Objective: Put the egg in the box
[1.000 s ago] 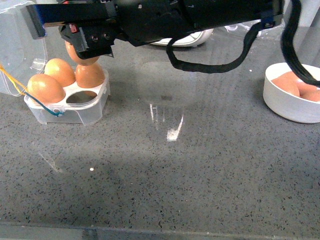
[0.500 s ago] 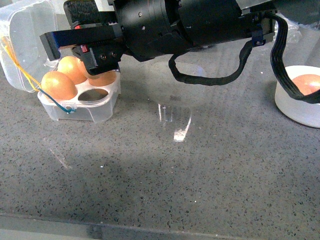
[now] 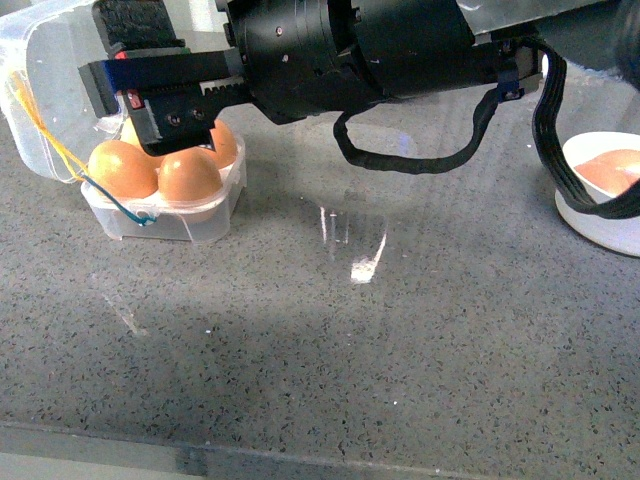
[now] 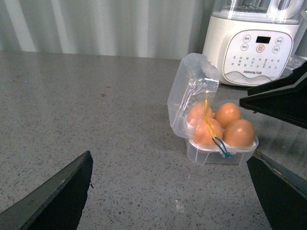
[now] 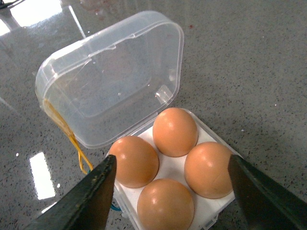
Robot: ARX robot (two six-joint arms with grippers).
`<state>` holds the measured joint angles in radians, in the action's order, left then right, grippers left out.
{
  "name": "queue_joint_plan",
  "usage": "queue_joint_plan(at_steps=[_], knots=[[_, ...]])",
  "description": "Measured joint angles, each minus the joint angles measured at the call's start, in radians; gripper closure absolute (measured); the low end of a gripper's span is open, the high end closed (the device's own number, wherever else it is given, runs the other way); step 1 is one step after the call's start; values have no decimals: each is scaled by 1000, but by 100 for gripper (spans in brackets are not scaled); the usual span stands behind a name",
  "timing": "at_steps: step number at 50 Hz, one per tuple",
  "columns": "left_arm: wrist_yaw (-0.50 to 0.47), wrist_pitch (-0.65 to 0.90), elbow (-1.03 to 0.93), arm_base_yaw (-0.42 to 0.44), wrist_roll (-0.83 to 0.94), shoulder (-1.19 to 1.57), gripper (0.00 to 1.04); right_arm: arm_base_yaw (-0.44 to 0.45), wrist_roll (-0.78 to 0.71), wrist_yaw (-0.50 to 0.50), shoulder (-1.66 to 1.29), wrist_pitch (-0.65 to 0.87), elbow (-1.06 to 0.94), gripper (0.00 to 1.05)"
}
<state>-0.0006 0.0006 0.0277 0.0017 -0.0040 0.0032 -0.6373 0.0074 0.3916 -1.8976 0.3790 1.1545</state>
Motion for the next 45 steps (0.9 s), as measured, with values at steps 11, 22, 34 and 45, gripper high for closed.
queue_joint_plan(at_steps=[11, 22, 34, 45], knots=[[0, 0, 0, 0, 0, 0, 7, 33, 48, -50, 122, 61, -93, 8], [0, 0, 0, 0, 0, 0, 7, 151, 132, -346, 419, 203, -372, 7], [2, 0, 0, 0, 0, 0, 7, 181, 93, -631, 531, 330, -524, 18], [0, 0, 0, 0, 0, 0, 7, 287, 10, -735, 702, 418, -764, 57]])
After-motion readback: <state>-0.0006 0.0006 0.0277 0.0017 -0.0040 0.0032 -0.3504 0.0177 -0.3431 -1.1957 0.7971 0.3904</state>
